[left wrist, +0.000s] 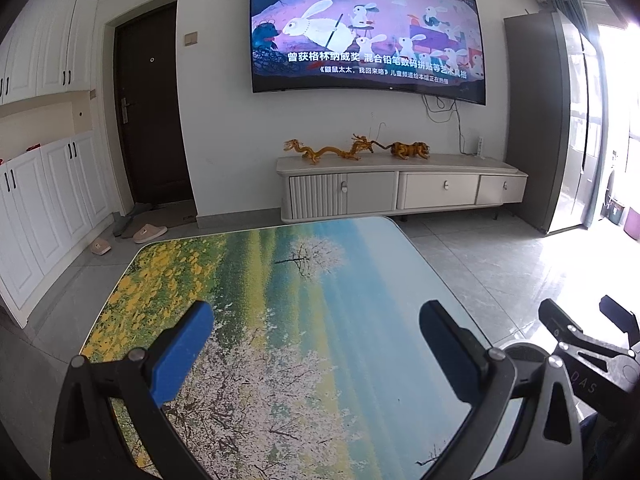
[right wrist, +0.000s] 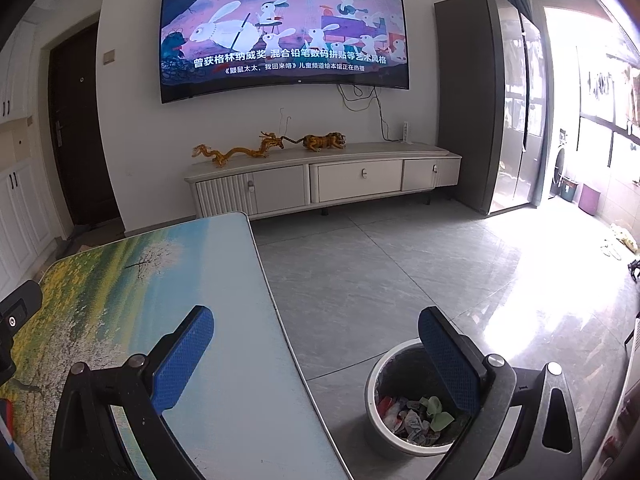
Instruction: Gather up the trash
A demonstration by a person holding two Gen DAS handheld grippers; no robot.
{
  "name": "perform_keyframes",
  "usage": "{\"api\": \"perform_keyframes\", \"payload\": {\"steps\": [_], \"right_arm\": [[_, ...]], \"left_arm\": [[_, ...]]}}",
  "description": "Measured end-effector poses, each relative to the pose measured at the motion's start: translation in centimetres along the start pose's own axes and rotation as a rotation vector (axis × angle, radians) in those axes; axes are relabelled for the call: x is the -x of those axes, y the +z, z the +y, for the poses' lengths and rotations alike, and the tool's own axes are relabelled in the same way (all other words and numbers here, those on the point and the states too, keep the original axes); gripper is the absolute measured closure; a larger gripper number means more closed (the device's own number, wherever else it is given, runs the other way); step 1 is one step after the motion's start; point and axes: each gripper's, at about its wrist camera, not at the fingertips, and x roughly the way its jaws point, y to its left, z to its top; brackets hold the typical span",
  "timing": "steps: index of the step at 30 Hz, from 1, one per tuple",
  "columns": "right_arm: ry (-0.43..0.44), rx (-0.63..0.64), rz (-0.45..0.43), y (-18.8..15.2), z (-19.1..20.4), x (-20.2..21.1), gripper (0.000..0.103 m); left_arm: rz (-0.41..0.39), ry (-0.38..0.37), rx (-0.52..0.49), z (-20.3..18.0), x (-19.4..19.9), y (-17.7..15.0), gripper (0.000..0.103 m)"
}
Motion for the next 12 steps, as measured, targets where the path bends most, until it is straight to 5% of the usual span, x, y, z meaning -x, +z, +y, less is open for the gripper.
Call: {"api": "perform_keyframes", "payload": {"steps": [12], "right_arm": [[-0.056,-0.017,-0.001,-0.41,-0.53,-0.02,0.0]], "left_arm": [[0.028,-0.009,-0.012,-0.5,-0.6,-0.16,0.0]]}}
